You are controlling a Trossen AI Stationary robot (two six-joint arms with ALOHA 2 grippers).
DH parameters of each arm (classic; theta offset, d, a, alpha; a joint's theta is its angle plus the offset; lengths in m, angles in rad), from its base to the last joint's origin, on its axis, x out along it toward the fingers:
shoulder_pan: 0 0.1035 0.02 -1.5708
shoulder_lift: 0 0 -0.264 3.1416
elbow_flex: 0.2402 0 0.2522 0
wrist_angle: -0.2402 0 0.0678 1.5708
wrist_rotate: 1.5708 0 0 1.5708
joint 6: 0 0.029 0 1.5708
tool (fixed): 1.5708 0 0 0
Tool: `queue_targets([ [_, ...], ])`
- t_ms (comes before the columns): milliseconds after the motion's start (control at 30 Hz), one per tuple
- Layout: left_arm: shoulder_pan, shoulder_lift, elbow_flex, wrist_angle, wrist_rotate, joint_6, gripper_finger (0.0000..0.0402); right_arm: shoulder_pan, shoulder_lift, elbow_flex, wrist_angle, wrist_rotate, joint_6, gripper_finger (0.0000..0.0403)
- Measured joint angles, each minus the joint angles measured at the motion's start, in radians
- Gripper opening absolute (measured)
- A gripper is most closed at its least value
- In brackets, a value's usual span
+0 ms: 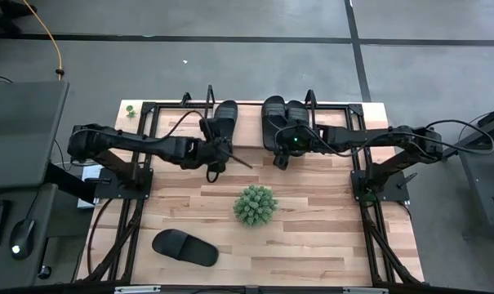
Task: Pick and place slides into the shelf
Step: Put the black slide on the shelf
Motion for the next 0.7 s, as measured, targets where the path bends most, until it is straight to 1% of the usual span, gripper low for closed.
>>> queue_targets([
  [267,-0.152,-0.061,0.000,-0.111,-0.010,-0.123,0.0195,0.085,0.000,0.000,0.081,0.009,0.042,0.0183],
  [700,-0.404,-0.128,0.000,-0.254,-0.119,-0.313,0.0195,0.163,0.000,0.000,0.183,0.014,0.105,0.0183],
])
